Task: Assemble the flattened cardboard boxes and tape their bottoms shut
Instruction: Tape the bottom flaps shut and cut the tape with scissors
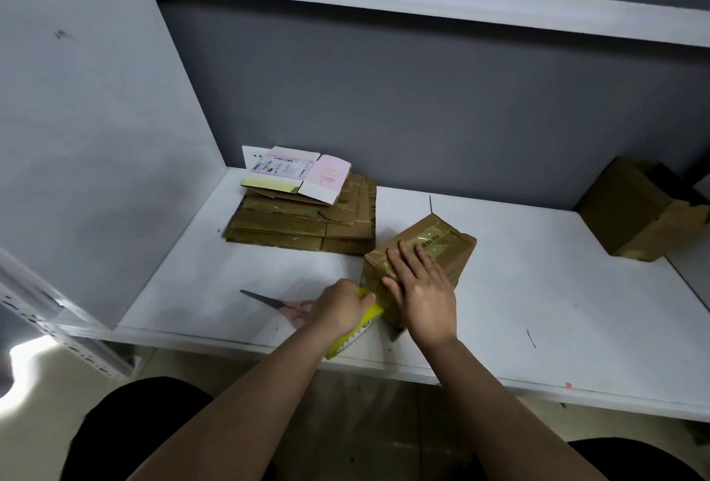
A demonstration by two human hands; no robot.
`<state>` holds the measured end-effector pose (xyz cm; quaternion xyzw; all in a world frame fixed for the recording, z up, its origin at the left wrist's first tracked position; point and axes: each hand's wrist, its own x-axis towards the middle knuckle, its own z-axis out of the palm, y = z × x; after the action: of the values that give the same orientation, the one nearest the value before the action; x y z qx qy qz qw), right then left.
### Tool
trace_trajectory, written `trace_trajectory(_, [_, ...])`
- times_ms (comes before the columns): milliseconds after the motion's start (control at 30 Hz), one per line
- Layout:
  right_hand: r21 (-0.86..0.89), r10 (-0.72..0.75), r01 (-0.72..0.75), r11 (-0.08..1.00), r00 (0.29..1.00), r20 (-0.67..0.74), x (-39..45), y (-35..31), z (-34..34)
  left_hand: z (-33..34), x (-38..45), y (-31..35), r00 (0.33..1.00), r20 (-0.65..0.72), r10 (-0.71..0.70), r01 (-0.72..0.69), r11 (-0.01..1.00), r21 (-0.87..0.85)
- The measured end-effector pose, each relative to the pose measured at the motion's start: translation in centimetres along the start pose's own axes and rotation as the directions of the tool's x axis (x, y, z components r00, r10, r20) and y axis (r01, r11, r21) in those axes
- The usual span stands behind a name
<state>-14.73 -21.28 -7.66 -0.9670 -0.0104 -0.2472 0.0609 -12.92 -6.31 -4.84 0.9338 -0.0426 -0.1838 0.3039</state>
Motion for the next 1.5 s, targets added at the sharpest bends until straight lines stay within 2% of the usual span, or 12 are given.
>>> trace_trajectory(100, [0.019,0.017,-0.017,1.000,1.000,0.016,0.1,-0.1,0.0,0.3,-0.9,-0.2,0.999,-0.051,-0.019,0.022,0.998,0.059])
trace_trajectory(267, [0.038,0.031,-0.033,0.999,0.999,0.039,0.0,-0.2,-0.1,1.0,-1.4,-1.2,0.998,0.044,-0.054,0.064,0.959,-0.278])
trace_trajectory(400, [0.058,0.052,-0.055,0.997,0.998,0.042,0.0,-0.4,-0.2,1.3,-1.3,-1.6,0.996,0.077,-0.053,0.085,0.856,-0.511])
trace_trajectory(600, [0.111,0.082,-0.089,0.990,0.995,0.061,0.1,-0.7,-0.4,0.4,-2.1,-1.6,0.992,0.126,0.017,0.063,0.800,-0.597])
trace_trajectory(900, [0.366,0.123,-0.230,0.902,0.949,0.292,0.5,-0.4,-3.7,-0.2,-1.7,-2.5,0.987,0.132,0.089,-0.043,0.948,-0.316])
trace_trajectory(1033, [0.337,0.156,-0.249,0.908,0.948,0.279,1.6,-0.7,-4.8,-1.7,0.0,-3.8,0.990,-0.046,0.135,-0.141,0.967,-0.213])
trace_trajectory(1100, [0.268,0.140,-0.185,0.945,0.974,0.179,2.4,-1.6,-4.8,-3.6,0.3,-4.7,0.972,-0.170,0.162,-0.164,0.986,0.001])
trace_trajectory(1167, [0.210,0.039,-0.052,0.976,0.997,0.063,3.3,-3.3,-4.4,-5.8,0.3,-5.8,0.934,-0.285,0.215,-0.140,0.955,0.261])
trace_trajectory(1233, [0.188,-0.086,0.072,0.980,0.994,0.064,4.0,-5.7,-3.7,-7.6,0.2,-7.4,0.896,-0.345,0.278,-0.107,0.891,0.440])
trace_trajectory(1333, [0.175,-0.210,0.167,0.970,0.940,0.268,4.4,-9.1,-1.6,-9.2,0.1,-10.0,0.903,-0.310,0.296,-0.060,0.803,0.593])
trace_trajectory(1433, [0.075,-0.270,0.270,0.960,0.817,0.510,4.4,-11.9,1.7,-9.6,0.3,-12.3,0.914,-0.267,0.304,-0.051,0.741,0.669])
trace_trajectory(1500, [0.011,-0.268,0.323,0.946,0.763,0.588,4.2,-13.3,3.8,-9.7,0.4,-13.5,0.914,-0.254,0.318,-0.056,0.717,0.695])
